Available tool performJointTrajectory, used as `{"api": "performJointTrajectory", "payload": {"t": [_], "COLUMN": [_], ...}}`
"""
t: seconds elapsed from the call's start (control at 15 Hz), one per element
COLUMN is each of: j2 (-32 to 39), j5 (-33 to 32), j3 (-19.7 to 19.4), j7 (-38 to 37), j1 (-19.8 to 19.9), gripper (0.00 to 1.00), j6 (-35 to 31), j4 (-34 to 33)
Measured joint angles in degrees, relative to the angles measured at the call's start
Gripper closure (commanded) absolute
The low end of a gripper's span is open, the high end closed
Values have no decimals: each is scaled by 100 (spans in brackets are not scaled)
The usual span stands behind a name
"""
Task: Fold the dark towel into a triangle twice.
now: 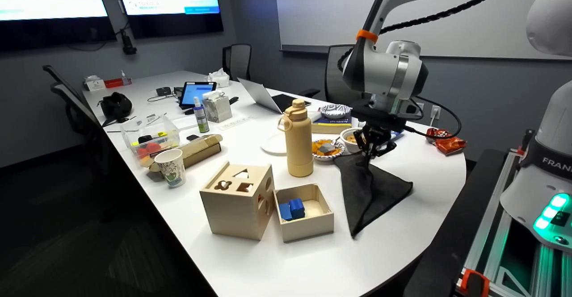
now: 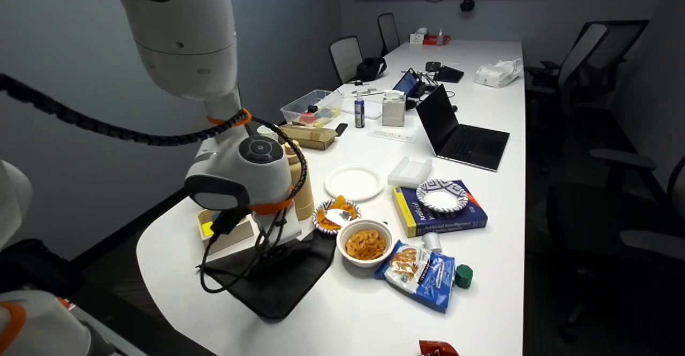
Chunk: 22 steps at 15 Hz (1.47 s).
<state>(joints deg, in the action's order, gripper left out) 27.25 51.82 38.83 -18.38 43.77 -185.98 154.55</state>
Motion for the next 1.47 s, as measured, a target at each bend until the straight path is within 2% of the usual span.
{"api": "performJointTrajectory", "payload": {"t": [0.47, 0.8, 1.0, 1.47], "j2": [193, 212, 187, 138], "j5": [-2, 9, 180, 520], "j3": [235, 280, 146, -720], "j7": [104, 88, 64, 64], "j1": [972, 1290, 1185, 432], "gripper": [99, 99, 99, 99], "j6": [296, 535, 540, 546], "j4": [16, 225, 298, 267]}}
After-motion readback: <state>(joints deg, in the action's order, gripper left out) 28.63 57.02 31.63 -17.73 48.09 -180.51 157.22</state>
